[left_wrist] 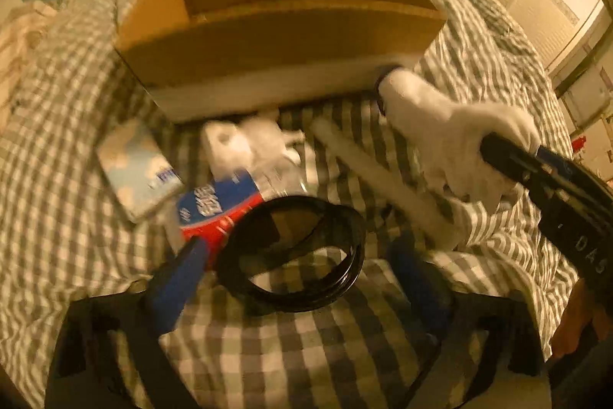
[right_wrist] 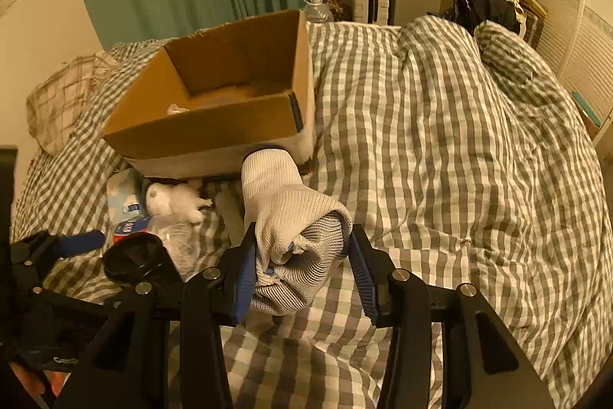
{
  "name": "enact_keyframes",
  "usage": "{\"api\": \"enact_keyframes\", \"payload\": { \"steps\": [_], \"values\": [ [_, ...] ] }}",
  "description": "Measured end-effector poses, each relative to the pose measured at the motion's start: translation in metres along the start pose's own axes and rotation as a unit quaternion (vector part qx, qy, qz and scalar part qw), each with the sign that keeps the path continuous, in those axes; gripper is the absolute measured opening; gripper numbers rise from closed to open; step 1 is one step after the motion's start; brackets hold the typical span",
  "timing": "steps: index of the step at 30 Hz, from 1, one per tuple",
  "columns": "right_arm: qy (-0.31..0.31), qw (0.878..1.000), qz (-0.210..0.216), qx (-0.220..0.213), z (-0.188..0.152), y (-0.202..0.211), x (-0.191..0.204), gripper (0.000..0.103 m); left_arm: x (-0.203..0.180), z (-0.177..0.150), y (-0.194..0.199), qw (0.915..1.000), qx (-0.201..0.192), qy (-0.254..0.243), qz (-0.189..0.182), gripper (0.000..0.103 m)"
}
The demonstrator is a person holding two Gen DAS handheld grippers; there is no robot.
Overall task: Organize objects
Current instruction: 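Grasp the rolled white-grey sock with the right tool while the left tool grasps the black ring, then carry the sock and black ring over the box and open both tools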
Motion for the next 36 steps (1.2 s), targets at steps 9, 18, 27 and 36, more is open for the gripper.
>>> {"api": "enact_keyframes", "payload": {
  "steps": [9, 18, 27, 36],
  "values": [
    [0.009, 1.0, -0.006, 0.003, -0.003, 0.001, 0.005, 0.044, 0.003, -0.006, 0.012, 0.9996, -0.017, 0.008, -0.023, 0.071],
    [0.036, 0.999, -0.021, -0.022, 0.003, 0.034, 0.024, 0.044, 0.028, -0.005, 0.054, 0.9964, -0.066, 0.045, -0.029, 0.071],
    [0.061, 0.996, -0.018, -0.057, 0.01, 0.078, 0.052, 0.044, 0.045, 0.001, 0.103, 0.9908, -0.117, 0.061, -0.03, 0.071],
    [0.08, 0.992, -0.007, -0.095, 0.034, 0.11, 0.079, 0.044, 0.06, 0.036, 0.143, 0.9841, -0.164, 0.061, -0.03, 0.072]
  ]
}}
Point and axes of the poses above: each gripper's, at about its wrist camera, not at the fingertips, and y roughly against the way its jaws point, x to its left, z to its top, the point moved 6 cm from there along -y, roughly the way its jaws point, and after that the axes turned 9 degrees about z, right-handed, at the moved point
